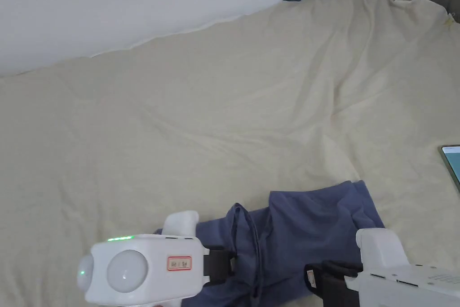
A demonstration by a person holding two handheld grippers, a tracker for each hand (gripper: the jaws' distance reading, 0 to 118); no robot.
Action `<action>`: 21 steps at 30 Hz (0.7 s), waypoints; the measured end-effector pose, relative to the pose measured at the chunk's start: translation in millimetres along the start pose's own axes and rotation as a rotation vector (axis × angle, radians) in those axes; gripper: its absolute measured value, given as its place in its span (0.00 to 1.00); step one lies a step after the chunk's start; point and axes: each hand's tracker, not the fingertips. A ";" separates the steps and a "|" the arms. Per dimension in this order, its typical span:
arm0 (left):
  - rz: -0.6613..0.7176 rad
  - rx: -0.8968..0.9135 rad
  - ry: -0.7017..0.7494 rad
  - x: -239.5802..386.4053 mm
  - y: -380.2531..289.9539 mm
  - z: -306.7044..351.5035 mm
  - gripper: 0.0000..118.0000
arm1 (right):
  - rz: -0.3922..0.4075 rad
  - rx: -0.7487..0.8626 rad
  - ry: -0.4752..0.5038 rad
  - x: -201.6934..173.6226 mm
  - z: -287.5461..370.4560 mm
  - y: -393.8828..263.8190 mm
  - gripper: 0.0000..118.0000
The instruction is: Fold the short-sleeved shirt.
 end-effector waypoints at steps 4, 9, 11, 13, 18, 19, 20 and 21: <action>-0.049 0.006 -0.026 19.1 8.3 -9.5 0.10 | -0.002 0.010 -0.009 3.2 6.0 2.0 0.00; -0.046 -0.018 -0.128 30.2 7.4 -13.7 0.10 | -0.015 0.024 -0.022 9.9 11.8 3.4 0.00; -0.041 -0.007 -0.119 25.4 3.6 -6.2 0.10 | -0.022 0.029 -0.027 11.2 14.1 3.3 0.00; 0.027 0.016 -0.194 9.5 2.6 3.2 0.10 | -0.023 0.030 -0.033 11.6 15.1 3.5 0.00; 0.159 0.133 -0.110 -41.5 -16.2 54.2 0.10 | -0.019 0.030 -0.042 8.6 17.3 3.1 0.00; 0.190 0.149 -0.109 -54.6 -20.8 63.6 0.10 | -0.016 0.030 -0.042 7.4 17.4 3.1 0.00; 0.237 0.167 -0.107 -69.8 -26.3 73.7 0.10 | -0.013 0.029 -0.043 5.3 17.2 3.5 0.00; 0.282 0.186 -0.094 -82.2 -31.8 82.5 0.10 | -0.007 0.028 -0.044 3.4 16.5 3.9 0.00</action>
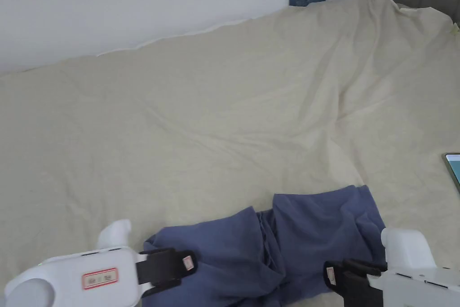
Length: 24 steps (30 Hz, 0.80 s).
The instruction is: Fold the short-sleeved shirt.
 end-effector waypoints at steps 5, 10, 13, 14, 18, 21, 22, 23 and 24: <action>0.119 0.037 0.011 -44.1 -5.8 34.0 0.10 | 0.006 0.001 0.005 -10.8 -5.3 1.9 0.00; 0.129 0.018 -0.056 -52.3 -12.9 27.3 0.17 | 0.030 -0.009 0.010 -24.4 -11.3 4.6 0.00; 0.228 -0.020 -0.124 -66.9 -11.9 8.6 0.67 | 0.056 -0.024 0.010 -31.3 -13.5 5.6 0.00; 0.241 -0.042 -0.139 -69.4 -10.8 2.5 0.71 | 0.064 -0.028 0.010 -33.1 -14.0 5.8 0.00; 0.269 -0.042 -0.167 -67.6 -4.8 -6.9 0.72 | 0.093 -0.044 0.002 -37.0 -16.1 5.9 0.00; 0.286 -0.074 -0.183 -85.4 7.1 -10.6 0.72 | 0.096 -0.053 -0.001 -38.3 -19.4 6.1 0.00; 0.291 -0.086 -0.161 -82.8 9.6 -7.7 0.72 | 0.096 -0.055 -0.001 -37.6 -20.3 6.2 0.00; 0.283 -0.088 -0.146 -80.0 11.3 -4.5 0.72 | 0.095 -0.058 -0.001 -38.0 -21.3 6.4 0.00; 0.254 -0.085 -0.125 -72.5 7.4 -1.5 0.72 | 0.094 -0.059 0.000 -37.0 -19.1 5.8 0.00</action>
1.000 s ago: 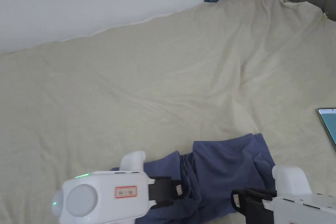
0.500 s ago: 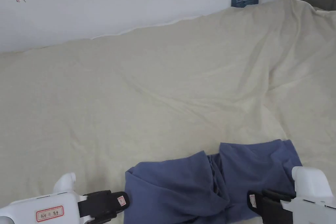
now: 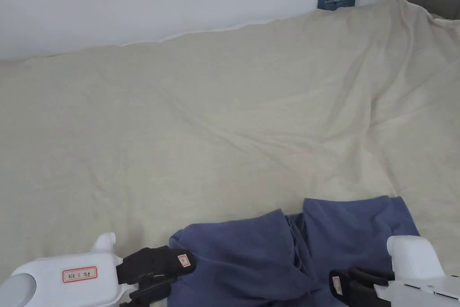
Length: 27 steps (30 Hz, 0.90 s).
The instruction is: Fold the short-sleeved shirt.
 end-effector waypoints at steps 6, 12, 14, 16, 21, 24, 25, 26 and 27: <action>-0.056 0.026 0.097 -10.3 7.8 -0.2 0.71 | -0.006 -0.015 0.007 -8.7 -6.7 3.9 0.00; 0.045 0.030 -0.023 -7.2 11.4 -15.2 0.72 | 0.001 -0.029 0.017 -14.2 -7.0 5.0 0.00; 0.036 0.005 -0.027 -4.0 13.3 -25.4 0.72 | -0.001 -0.031 0.011 0.0 -13.8 2.2 0.00; -0.020 -0.040 -0.038 3.4 14.3 -25.4 0.71 | -0.008 -0.033 0.009 6.8 -15.3 2.0 0.00; -0.110 -0.053 0.027 3.7 14.4 -27.1 0.26 | -0.015 -0.035 0.009 11.8 -19.6 1.6 0.00; -0.113 -0.071 0.079 2.9 10.9 -32.8 0.16 | -0.015 -0.035 0.010 9.5 -23.4 1.4 0.00; -0.096 -0.062 0.063 1.6 10.3 -29.8 0.16 | -0.015 -0.037 0.012 9.9 -24.4 1.7 0.00; -0.096 -0.057 0.054 2.6 10.4 -27.0 0.16 | -0.011 -0.038 0.015 10.3 -25.4 1.8 0.00; -0.101 -0.053 0.052 4.4 10.5 -24.6 0.16 | -0.008 -0.038 0.016 5.5 -24.2 1.4 0.00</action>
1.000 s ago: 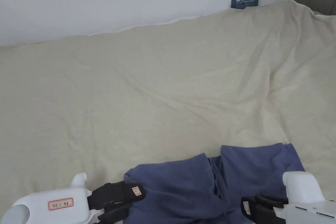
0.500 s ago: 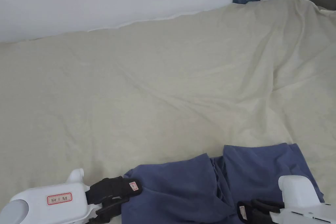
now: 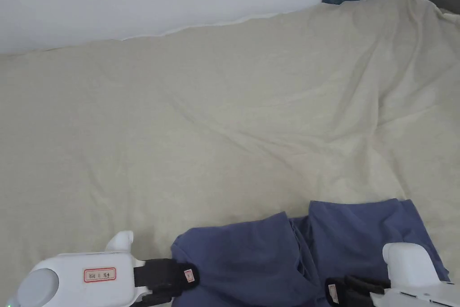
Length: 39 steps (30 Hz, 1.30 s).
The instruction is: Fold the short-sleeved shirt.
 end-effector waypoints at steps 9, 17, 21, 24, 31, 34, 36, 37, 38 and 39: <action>-0.020 0.061 -0.035 -10.6 5.8 42.1 0.13 | 0.005 0.001 -0.001 -9.6 0.1 -0.4 0.00; 0.032 0.122 -0.008 -34.5 -0.2 85.3 0.12 | 0.019 0.001 -0.002 -22.0 2.9 -0.7 0.00; 0.000 0.126 0.061 -45.2 -3.0 114.1 0.12 | 0.020 0.004 0.001 -24.0 4.1 0.5 0.00; 0.036 0.150 0.107 -57.5 -2.1 135.7 0.12 | 0.024 0.007 0.000 -23.7 4.9 1.1 0.00; -0.025 0.205 0.153 -13.9 -12.3 161.6 0.12 | 0.026 0.021 0.001 -21.3 8.4 2.7 0.00; -0.092 0.202 0.174 18.7 -9.6 153.5 0.12 | 0.018 0.036 -0.002 -18.4 11.5 3.9 0.00; -0.149 0.186 0.144 46.9 -8.2 138.6 0.12 | 0.013 0.049 0.001 -14.2 16.8 5.0 0.00; -0.155 0.168 0.135 57.6 -8.9 131.7 0.12 | 0.014 0.055 0.000 -12.5 19.0 5.2 0.00; -0.167 0.153 0.120 72.2 -8.4 120.8 0.12 | 0.015 0.061 -0.005 -10.6 21.6 5.7 0.00; -0.204 0.126 0.102 87.1 -7.0 108.2 0.12 | 0.017 0.069 -0.013 -6.7 25.0 6.1 0.00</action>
